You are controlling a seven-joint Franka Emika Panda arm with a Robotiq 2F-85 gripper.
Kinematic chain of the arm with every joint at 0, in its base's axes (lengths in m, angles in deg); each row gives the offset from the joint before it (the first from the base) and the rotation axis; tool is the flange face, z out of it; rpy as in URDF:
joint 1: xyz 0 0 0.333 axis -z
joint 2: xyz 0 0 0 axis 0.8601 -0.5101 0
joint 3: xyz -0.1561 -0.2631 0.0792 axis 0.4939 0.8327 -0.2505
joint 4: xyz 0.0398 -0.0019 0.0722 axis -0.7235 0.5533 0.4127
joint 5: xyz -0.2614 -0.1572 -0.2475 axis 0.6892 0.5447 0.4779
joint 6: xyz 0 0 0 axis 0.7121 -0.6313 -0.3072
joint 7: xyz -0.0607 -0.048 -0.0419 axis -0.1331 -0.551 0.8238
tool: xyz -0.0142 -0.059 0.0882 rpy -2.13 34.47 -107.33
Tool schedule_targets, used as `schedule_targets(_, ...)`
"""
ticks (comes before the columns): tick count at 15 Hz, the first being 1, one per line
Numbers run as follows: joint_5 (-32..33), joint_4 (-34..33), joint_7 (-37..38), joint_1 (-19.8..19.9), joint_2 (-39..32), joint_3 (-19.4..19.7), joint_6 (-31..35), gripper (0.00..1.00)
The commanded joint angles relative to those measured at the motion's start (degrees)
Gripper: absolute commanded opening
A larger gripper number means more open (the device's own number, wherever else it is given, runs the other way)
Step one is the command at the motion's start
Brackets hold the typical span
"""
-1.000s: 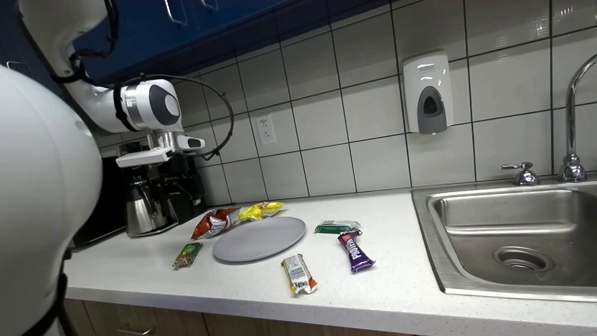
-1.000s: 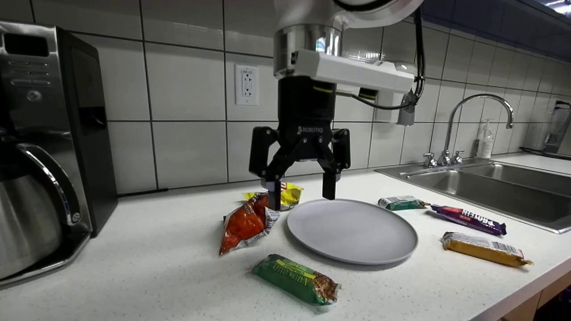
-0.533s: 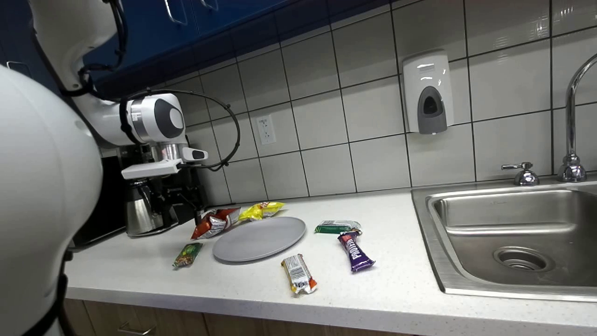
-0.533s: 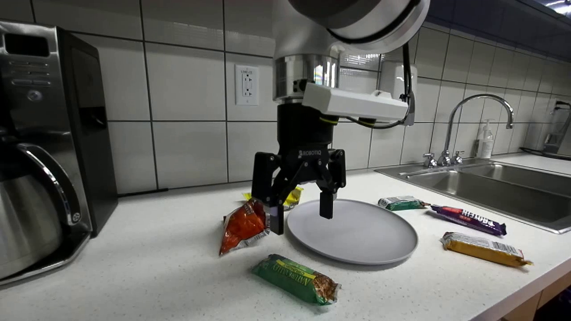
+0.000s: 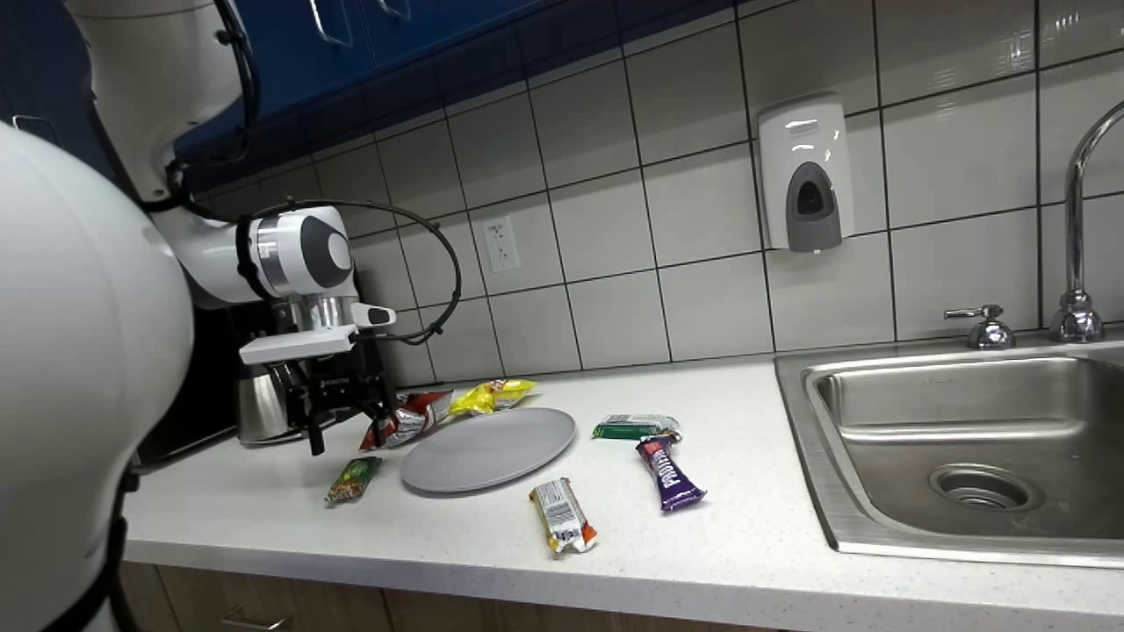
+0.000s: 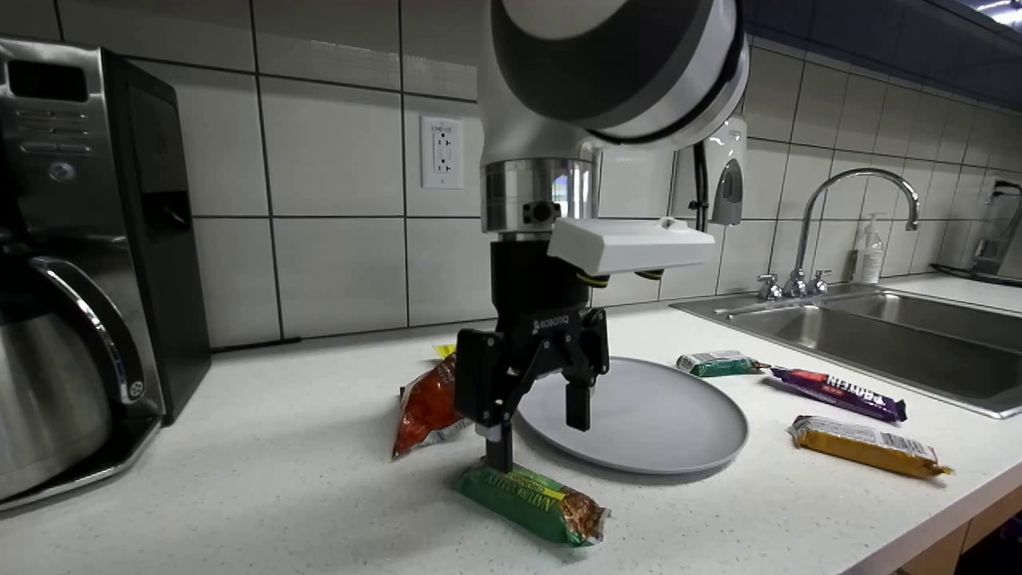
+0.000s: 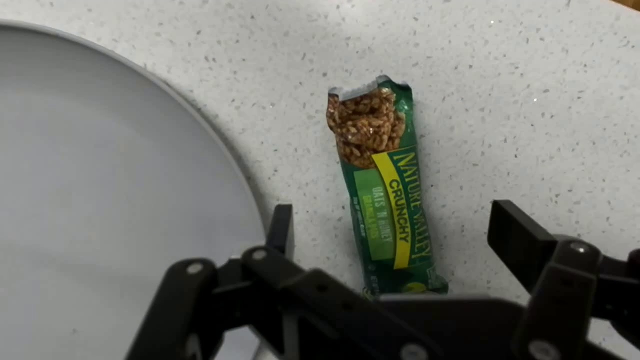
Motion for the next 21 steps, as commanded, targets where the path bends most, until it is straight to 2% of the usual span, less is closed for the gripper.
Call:
schedule_targets(1, 2.1, -1.2, -1.6, 0.0, -2.2, -0.3, 1.1, 1.00)
schedule_targets(7, 4.5, -2.8, -1.7, -0.6, -5.1, -0.1, 2.0, 1.00)
schedule_targets(16, 4.2, -4.4, -1.9, -1.0, -7.1, -0.2, 2.3, 1.00)
schedule_targets(17, 4.1, -4.5, -1.8, -1.0, -7.1, -0.2, 2.4, 0.75)
schedule_targets(18, 4.1, -4.6, -1.8, -1.0, -7.1, -0.2, 2.4, 0.74)
schedule_targets(21, 4.1, -4.8, -1.9, -0.9, -7.1, -0.2, 2.4, 0.49)
